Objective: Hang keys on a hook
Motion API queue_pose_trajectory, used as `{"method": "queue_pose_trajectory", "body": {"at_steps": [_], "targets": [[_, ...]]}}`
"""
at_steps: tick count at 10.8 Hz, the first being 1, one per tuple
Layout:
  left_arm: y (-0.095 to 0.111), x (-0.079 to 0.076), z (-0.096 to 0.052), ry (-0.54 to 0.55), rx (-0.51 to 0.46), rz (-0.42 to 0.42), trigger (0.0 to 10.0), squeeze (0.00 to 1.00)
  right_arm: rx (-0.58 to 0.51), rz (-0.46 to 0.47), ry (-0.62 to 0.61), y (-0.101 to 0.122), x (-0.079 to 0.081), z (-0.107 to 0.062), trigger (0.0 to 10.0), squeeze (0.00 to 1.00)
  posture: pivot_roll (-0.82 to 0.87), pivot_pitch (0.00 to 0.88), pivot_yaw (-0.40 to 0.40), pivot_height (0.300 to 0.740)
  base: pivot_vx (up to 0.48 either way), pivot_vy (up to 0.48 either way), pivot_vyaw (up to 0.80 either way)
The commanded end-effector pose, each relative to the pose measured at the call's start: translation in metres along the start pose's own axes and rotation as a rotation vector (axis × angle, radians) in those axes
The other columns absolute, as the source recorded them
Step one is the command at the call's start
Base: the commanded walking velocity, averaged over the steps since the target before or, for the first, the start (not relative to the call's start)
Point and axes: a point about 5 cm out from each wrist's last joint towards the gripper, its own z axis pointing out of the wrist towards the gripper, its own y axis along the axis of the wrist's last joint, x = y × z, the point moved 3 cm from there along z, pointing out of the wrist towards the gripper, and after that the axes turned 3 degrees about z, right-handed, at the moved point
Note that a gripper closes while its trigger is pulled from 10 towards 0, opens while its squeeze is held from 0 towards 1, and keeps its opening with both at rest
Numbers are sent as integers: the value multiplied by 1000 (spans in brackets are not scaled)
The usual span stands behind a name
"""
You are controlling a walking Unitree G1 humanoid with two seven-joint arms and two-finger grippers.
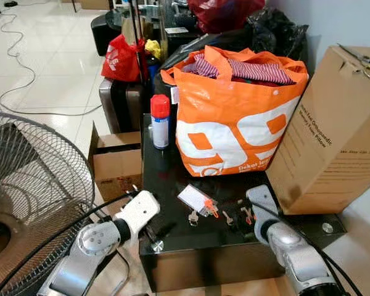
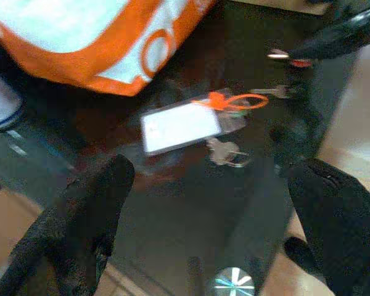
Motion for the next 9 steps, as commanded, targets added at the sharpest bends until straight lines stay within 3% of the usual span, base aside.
{"method": "queue_pose_trajectory", "body": {"at_steps": [1, 4, 6, 7, 8, 9], "targets": [[3, -5, -1, -43, -8, 3, 10000, 0, 24, 40, -24, -3, -7, 2, 10000, 0, -35, 0, -12, 740, 0, 0, 0], [8, -7, 2, -83, -26, 11, 10000, 0, 118, 169, -46, -15, -11, 8, 10000, 0, -56, 0, -3, 740, 0, 0, 0], [11, -7, 3, -98, -33, 13, 10000, 0, 95, 301, -65, -15, -16, 11, 2784, 0, -54, 0, -5, 740, 0, 0, 0], [11, -7, 3, -100, -34, 13, 10000, 0, 99, 300, -73, -15, -16, 13, 2431, 0, -52, 0, -5, 740, 0, 0, 0], [11, -8, 2, -104, -35, 13, 10000, 0, 98, 345, -85, -15, -17, 18, 824, 0, -45, 2, -8, 740, 0, 0, 0], [11, -8, 2, -105, -33, 13, 10000, 0, 95, 351, -80, -14, -16, 19, 0, 0, -42, 4, -9, 740, 0, 0, 0]]}}
